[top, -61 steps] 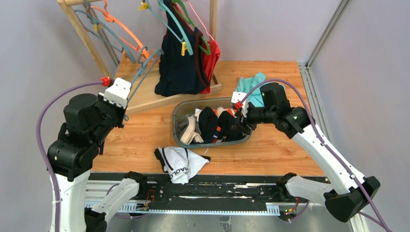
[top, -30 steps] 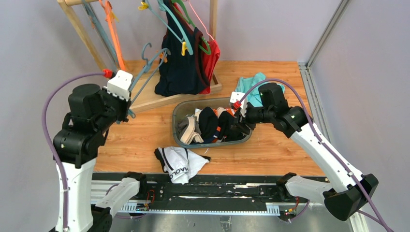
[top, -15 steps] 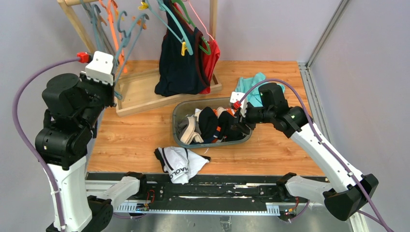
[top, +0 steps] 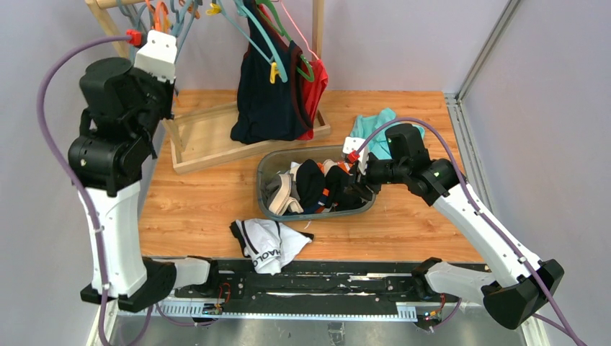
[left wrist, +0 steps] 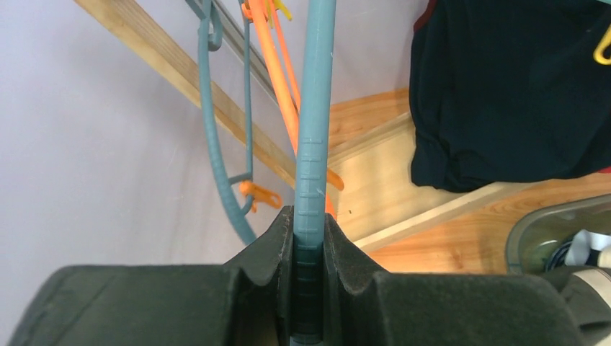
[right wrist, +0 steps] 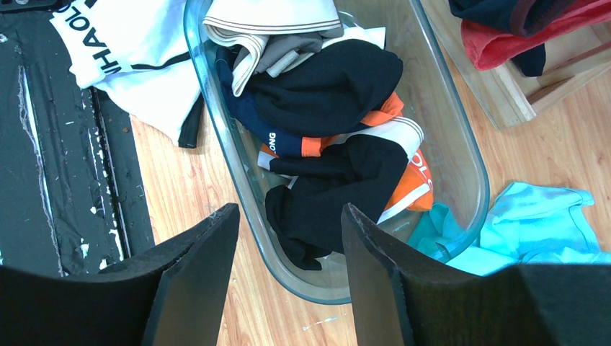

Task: Remove the underwear clipped to the hanger
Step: Place the hanger at the clothesline.

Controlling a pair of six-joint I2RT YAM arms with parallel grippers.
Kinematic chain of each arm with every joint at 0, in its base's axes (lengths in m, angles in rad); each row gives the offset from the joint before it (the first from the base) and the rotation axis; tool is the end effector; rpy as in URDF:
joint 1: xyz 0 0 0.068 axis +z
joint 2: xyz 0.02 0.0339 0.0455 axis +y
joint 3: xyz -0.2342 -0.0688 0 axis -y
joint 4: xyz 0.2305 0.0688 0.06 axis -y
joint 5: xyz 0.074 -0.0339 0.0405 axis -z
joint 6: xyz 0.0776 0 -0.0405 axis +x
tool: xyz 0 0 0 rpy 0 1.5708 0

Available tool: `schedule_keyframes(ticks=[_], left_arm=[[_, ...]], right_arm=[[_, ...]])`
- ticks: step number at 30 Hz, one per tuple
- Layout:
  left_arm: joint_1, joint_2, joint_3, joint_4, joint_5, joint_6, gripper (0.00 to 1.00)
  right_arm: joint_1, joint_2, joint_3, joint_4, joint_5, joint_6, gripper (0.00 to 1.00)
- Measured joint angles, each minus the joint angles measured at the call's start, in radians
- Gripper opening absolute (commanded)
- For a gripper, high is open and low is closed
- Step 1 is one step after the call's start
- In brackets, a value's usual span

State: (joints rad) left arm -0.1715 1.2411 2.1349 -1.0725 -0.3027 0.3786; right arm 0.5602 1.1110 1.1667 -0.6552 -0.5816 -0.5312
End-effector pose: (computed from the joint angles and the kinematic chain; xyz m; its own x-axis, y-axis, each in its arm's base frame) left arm 0.1887 -0.0092 0.5260 -0.2094 0.3943 -0.8948 -0.0525 0.9092 0.4130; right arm 0.1955 0.1729 0.3178 0.0074 -0.4950 -0.8689 -0.9562 0.2507 -0.1510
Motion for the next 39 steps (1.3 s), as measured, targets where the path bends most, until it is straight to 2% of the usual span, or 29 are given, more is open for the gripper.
schedule_keyframes(ticks=[8, 14, 30, 39], left_arm=[[0.005, 0.147, 0.076, 0.000, -0.060, 0.027, 0.00], [0.056, 0.227, 0.153, 0.001, -0.052, 0.031, 0.00], [0.135, 0.407, 0.321, -0.006, 0.097, -0.056, 0.00], [0.190, 0.476, 0.349, -0.020, 0.190, -0.109, 0.00]], right_arm=[[0.000, -0.001, -0.015, 0.000, 0.000, 0.000, 0.56], [0.000, -0.004, -0.016, 0.000, -0.001, -0.002, 0.55], [0.000, -0.006, -0.018, 0.001, -0.002, -0.016, 0.55], [0.000, -0.006, -0.032, 0.000, -0.002, -0.019, 0.55]])
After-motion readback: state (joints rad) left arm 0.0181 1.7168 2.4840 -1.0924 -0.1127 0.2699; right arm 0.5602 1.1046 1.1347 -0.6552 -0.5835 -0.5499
